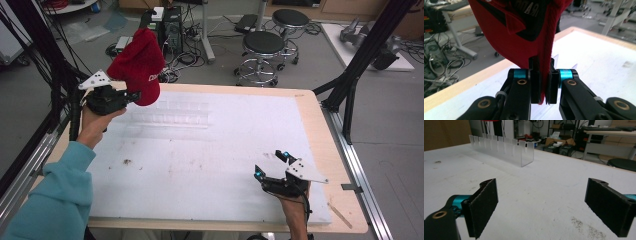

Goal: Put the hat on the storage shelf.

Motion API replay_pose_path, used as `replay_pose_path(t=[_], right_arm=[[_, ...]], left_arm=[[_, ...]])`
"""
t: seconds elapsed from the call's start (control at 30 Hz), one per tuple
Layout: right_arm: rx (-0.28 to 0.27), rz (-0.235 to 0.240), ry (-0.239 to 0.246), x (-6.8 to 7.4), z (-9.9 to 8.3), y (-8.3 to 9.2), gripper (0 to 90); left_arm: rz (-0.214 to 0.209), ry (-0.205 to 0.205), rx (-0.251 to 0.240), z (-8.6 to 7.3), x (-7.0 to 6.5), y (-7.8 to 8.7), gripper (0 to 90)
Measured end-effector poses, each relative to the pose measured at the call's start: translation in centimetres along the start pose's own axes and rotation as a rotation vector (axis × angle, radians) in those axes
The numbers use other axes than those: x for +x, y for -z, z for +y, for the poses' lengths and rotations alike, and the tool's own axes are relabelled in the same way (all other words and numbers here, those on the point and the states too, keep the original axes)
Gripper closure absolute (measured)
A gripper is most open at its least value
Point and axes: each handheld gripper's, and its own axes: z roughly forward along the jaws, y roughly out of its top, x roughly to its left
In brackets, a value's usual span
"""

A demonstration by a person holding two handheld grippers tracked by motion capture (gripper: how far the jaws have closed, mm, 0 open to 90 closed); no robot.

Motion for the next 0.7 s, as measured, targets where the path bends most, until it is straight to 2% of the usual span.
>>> replay_pose_path(t=[0.1,0.17,0.27,0.37,0.5,0.7], right_arm=[[-0.019,-0.005,0.005,-0.1,0.1,-0.1,10.5],[-0.008,-0.009,-0.014,-0.2,0.0,-0.1,10.4],[0.002,-0.016,-0.015,-0.3,-0.1,0.0,10.5],[-0.039,-0.020,-0.019,-0.4,-0.7,0.3,10.5],[-0.030,-0.029,-0.035,-0.6,-1.3,0.5,10.5],[-0.053,-0.038,-0.037,-0.7,-1.6,0.2,10.4]], left_arm=[[0.007,0.009,0.000,-0.9,0.1,-0.4,85.2],[0.015,0.011,0.017,-1.5,0.1,-0.6,85.2],[0.026,0.022,0.024,-2.4,0.2,-0.9,85.2],[0.038,0.026,0.030,-3.0,0.3,-1.1,85.2],[0.048,0.024,0.042,-3.6,0.2,-1.4,85.2],[0.067,0.014,0.057,-3.7,-0.1,-1.6,85.2]])
